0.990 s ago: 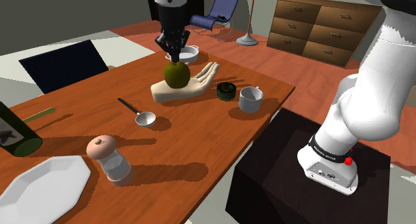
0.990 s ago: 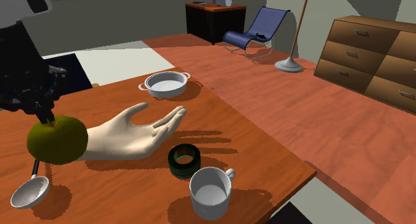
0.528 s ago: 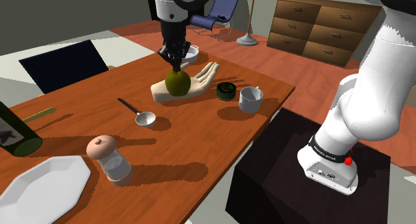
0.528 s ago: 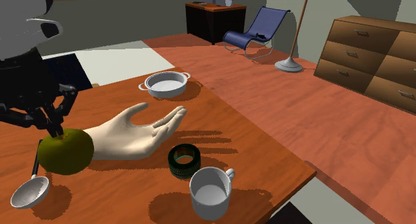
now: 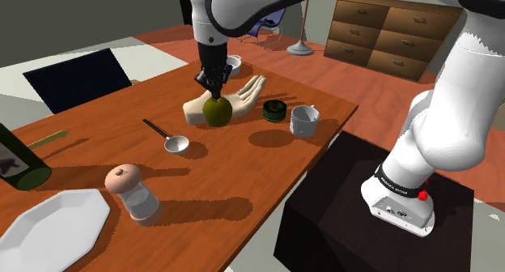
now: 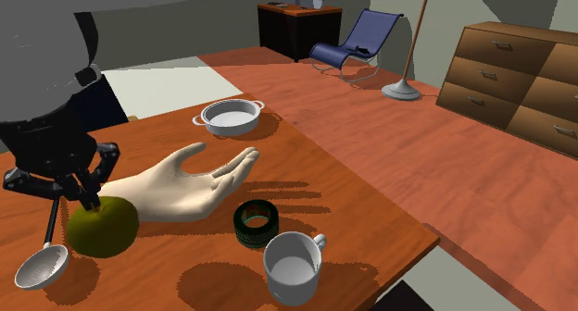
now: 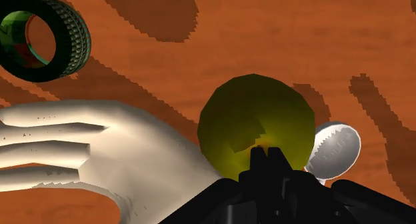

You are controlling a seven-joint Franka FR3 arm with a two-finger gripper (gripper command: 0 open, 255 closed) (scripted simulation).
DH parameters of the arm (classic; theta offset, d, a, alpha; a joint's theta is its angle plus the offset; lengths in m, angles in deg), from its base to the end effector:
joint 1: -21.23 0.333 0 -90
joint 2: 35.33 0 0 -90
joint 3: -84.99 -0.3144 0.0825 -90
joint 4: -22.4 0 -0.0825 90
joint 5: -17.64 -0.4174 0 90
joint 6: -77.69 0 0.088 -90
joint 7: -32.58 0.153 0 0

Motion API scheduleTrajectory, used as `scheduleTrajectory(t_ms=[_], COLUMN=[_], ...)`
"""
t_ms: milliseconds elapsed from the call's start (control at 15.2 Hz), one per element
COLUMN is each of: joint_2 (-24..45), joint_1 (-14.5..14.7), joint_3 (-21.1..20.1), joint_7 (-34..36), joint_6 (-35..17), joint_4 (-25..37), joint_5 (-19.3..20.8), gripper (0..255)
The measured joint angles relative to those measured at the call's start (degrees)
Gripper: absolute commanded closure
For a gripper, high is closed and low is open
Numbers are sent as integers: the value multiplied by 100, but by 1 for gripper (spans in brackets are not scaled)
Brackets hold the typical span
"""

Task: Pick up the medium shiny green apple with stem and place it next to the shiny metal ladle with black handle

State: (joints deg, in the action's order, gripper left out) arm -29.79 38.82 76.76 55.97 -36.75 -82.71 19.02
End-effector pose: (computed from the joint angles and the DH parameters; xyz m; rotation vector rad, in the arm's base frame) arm 0.5689 0.2707 0.4217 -3.1187 -0.0788 -0.1008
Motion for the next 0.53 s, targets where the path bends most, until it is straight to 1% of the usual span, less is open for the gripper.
scheduleTrajectory(t_ms=[528], joint_2=[156], joint_1=[8], joint_3=[0], joint_7=[35], joint_6=[-576], joint_4=[-420], joint_5=[33], gripper=[255])
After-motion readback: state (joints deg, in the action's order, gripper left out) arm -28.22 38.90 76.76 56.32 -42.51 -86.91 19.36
